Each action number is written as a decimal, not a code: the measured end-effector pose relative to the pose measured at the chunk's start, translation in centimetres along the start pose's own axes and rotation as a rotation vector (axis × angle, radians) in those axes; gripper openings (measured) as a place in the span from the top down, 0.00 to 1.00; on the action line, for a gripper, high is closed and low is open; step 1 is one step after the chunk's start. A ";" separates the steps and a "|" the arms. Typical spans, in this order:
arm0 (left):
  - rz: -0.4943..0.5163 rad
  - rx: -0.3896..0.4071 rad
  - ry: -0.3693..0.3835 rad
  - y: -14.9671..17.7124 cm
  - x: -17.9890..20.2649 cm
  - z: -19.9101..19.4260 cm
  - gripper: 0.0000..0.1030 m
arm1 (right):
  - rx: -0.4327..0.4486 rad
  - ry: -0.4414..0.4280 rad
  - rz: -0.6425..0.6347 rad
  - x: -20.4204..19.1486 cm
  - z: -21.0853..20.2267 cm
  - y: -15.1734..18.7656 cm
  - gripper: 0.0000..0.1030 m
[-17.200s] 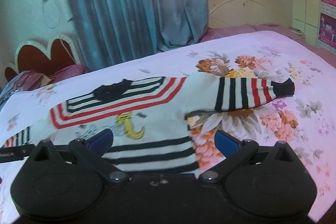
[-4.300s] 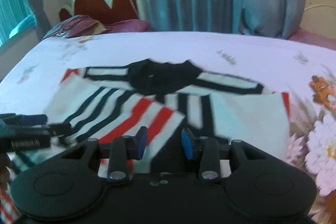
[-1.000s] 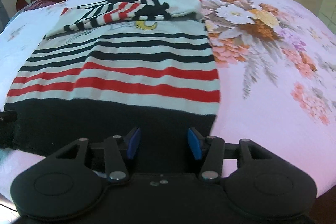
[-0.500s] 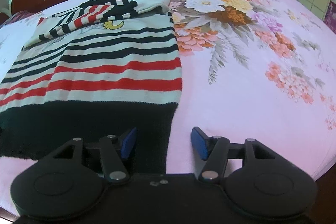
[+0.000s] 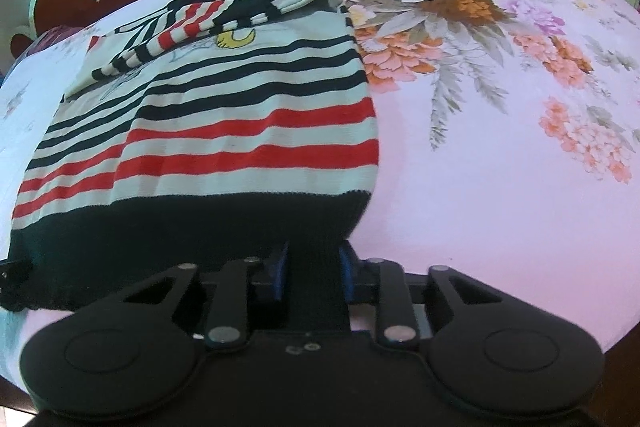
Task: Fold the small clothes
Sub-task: 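Move both tools to the black hem band and close on it, then lift the held hem with both tools and fold it over toward the collar, then lay the hem down on the collar and open both tools, then press the folded sweater flat with both open tools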
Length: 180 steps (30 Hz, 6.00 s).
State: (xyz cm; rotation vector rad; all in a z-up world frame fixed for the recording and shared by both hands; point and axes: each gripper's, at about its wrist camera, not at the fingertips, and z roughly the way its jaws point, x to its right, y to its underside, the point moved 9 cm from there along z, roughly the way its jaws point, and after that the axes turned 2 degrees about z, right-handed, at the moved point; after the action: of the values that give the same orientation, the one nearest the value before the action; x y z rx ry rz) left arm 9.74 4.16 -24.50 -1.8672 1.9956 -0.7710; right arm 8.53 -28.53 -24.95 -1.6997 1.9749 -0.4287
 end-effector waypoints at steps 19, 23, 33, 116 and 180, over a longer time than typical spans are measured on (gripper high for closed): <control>-0.043 0.266 0.138 -15.5 2.1 -2.3 0.93 | 0.133 -0.260 0.080 -1.5 -2.8 -11.8 0.91; -0.037 0.328 0.112 -20.6 2.0 -0.7 0.93 | 0.185 -0.274 0.074 -1.8 -1.3 -17.4 0.91; -0.105 0.326 0.035 -30.0 0.7 7.3 0.93 | 0.174 -0.277 0.105 -3.3 6.9 -27.5 0.91; 0.061 0.224 -0.177 -32.3 0.4 20.9 0.50 | 0.137 -0.174 -0.343 -13.3 20.4 -31.6 0.76; 0.023 0.149 -0.178 -21.6 -0.5 13.3 0.43 | 0.152 0.003 -0.178 -4.3 11.3 -20.6 0.62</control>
State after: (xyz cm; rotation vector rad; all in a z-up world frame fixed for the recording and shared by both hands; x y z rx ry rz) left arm 34.94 2.02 -23.07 -1.7597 1.7960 -0.7001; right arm 32.28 -26.94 -22.56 -1.7829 1.7511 -0.6282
